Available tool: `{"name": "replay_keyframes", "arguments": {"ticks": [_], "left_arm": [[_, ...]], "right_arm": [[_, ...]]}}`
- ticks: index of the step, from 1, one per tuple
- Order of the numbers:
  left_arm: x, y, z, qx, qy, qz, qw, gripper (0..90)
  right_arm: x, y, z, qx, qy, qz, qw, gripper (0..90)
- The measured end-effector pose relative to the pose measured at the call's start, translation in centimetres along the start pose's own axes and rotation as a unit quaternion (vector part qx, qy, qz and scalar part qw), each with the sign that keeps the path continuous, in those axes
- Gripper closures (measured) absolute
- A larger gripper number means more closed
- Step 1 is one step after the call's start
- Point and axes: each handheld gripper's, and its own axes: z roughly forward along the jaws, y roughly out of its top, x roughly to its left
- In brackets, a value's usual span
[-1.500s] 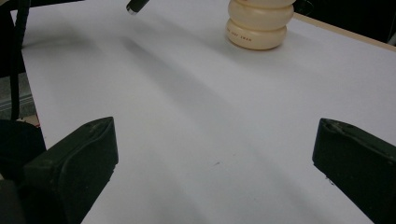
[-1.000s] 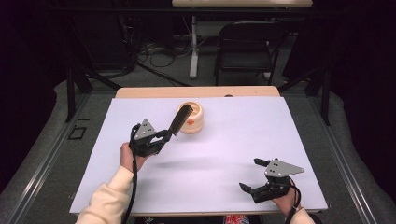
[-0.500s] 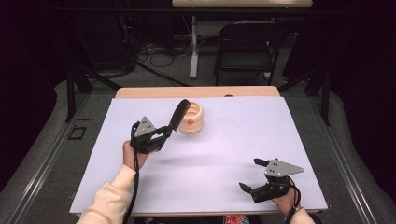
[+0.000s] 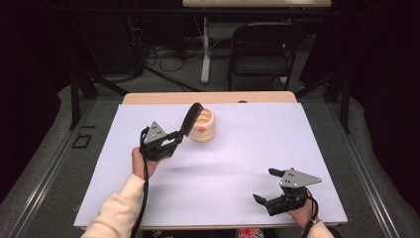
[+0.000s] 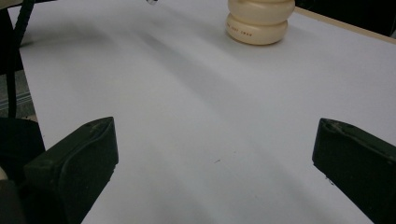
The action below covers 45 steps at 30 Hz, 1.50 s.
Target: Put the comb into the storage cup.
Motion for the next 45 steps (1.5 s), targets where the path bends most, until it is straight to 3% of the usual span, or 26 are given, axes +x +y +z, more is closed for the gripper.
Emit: {"name": "replay_keyframes", "arguments": {"ticks": [5, 10, 21, 45], "left_arm": [[0.1, 0.6, 0.2, -0.007, 0.001, -0.01, 0.9999, 72.4], [-0.3, 1.4, 0.6, -0.003, 0.0, 0.002, 1.0, 72.3], [-0.4, 3.6, 1.3, -0.008, 0.002, 0.009, 0.9999, 72.3], [0.7, 5.1, 2.2, -0.012, 0.007, -0.004, 0.9999, 72.3]], "right_arm": [[-0.1, -0.1, -0.1, 0.0, -0.004, 0.004, 1.0, 0.0], [-0.1, -0.1, -0.1, 0.0, -0.003, 0.003, 1.0, 0.0], [-0.1, -0.1, -0.2, -0.001, -0.005, 0.006, 1.0, 0.0], [-0.1, -0.2, -0.2, 0.001, -0.005, 0.006, 1.0, 0.0]]}}
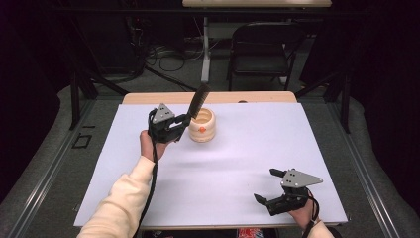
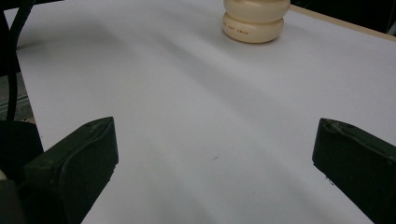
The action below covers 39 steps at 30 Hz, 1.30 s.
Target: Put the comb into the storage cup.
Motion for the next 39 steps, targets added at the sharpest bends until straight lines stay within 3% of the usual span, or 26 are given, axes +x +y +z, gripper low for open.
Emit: {"name": "replay_keyframes", "arguments": {"ticks": [39], "left_arm": [[0.9, 2.1, 1.8, -0.01, 0.011, -0.015, 0.9998, 72.3]], "right_arm": [[0.0, 0.0, 0.0, 0.001, 0.0, 0.0, 1.0, 0.0]]}}
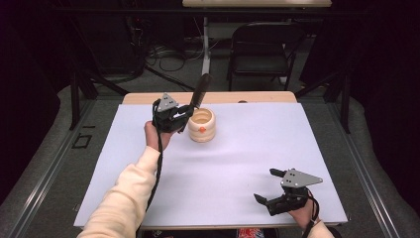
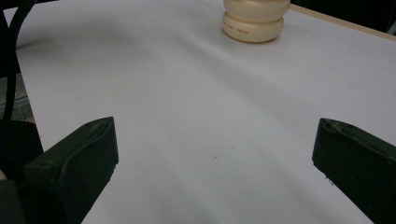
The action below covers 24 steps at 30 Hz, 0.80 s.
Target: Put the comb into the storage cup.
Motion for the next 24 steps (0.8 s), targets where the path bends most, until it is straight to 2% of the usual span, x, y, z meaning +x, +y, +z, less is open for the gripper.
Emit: {"name": "replay_keyframes", "arguments": {"ticks": [24], "left_arm": [[0.2, 1.1, 0.8, -0.007, 0.003, -0.003, 1.0, 72.3]], "right_arm": [[0.0, 0.0, 0.0, -0.001, 0.0, 0.0, 1.0, 0.0]]}}
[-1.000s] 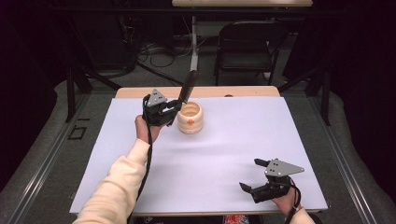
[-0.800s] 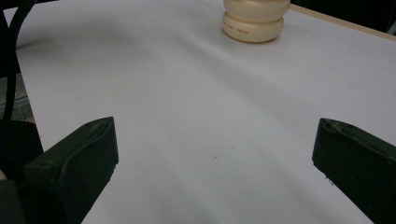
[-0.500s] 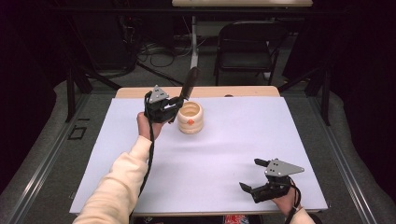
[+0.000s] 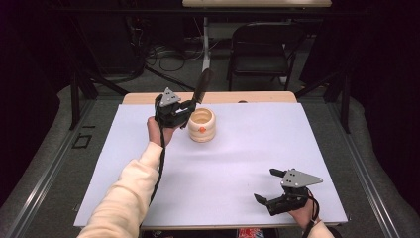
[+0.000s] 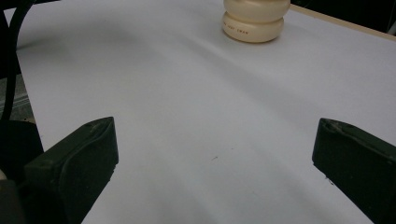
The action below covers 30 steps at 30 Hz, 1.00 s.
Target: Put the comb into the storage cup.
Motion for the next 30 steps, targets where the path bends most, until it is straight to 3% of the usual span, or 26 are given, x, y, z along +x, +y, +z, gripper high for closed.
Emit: {"name": "replay_keyframes", "arguments": {"ticks": [30], "left_arm": [[0.2, 0.8, 1.6, -0.025, 0.004, -0.009, 0.9996, 72.3]], "right_arm": [[0.0, 0.0, 0.0, 0.0, -0.002, 0.0, 1.0, 0.0]]}}
